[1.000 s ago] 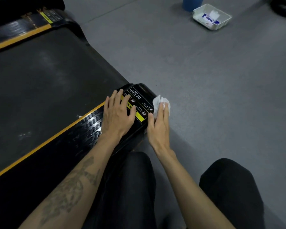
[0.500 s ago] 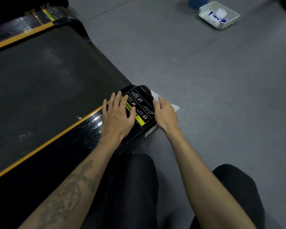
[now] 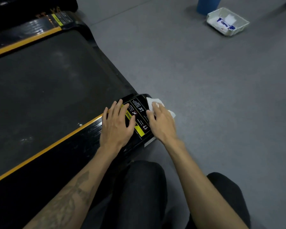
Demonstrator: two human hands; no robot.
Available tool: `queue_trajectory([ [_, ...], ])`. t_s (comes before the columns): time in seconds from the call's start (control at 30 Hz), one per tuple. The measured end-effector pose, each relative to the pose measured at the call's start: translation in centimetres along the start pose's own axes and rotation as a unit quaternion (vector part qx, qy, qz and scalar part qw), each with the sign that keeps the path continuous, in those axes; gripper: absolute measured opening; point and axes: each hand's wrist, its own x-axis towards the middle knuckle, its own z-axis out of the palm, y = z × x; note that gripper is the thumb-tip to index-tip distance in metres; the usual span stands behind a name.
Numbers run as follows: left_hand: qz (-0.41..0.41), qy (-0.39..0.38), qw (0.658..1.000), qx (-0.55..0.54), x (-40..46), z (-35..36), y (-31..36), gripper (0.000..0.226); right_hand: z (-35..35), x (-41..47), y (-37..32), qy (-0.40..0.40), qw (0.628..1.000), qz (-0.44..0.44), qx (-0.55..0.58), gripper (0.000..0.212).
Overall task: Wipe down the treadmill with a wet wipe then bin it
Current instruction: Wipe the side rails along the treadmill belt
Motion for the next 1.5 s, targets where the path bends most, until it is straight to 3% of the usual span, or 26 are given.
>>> queue_trajectory([
  [0.17,-0.009,0.001,1.000,0.003,0.1,0.1,0.0,0.058,-0.3,4.1,-1.9,-0.076,0.997,0.025,-0.014,0.063],
  [0.3,-0.030,-0.002,0.999,0.018,0.3,0.2,0.1,0.062,0.0,1.7,-1.1,-0.050,0.997,-0.019,-0.047,0.059],
  [0.43,-0.040,-0.008,0.999,0.022,0.3,0.1,0.3,0.065,0.4,4.8,-2.6,-0.064,0.998,0.022,-0.015,0.046],
  [0.53,-0.039,-0.008,0.999,0.025,0.3,0.0,0.3,0.066,0.6,6.8,-4.0,-0.089,0.995,0.033,-0.017,0.049],
  [0.73,-0.037,-0.007,0.999,0.032,0.4,0.2,0.2,0.066,1.1,4.2,-4.2,-0.018,0.996,-0.066,-0.056,0.045],
  [0.9,-0.034,-0.004,0.999,0.027,0.6,0.4,0.3,0.066,1.2,7.1,-5.3,-0.051,0.996,-0.003,-0.067,0.046],
  [1.07,-0.037,-0.002,0.999,0.029,0.5,0.4,0.2,0.065,1.8,4.8,-5.8,0.004,0.994,-0.081,-0.074,0.038],
  [1.23,-0.034,-0.005,0.999,0.028,0.6,0.4,0.0,0.065,0.6,7.2,-6.0,-0.056,0.996,0.000,-0.073,0.043],
  [1.37,-0.032,-0.004,0.999,0.027,0.5,0.4,0.1,0.066,0.5,5.1,-6.3,0.015,0.995,-0.073,-0.069,0.028],
  [1.5,-0.030,0.004,0.999,0.018,0.6,0.2,0.2,0.064,-0.1,3.7,-5.3,0.043,0.992,-0.107,-0.059,0.030],
])
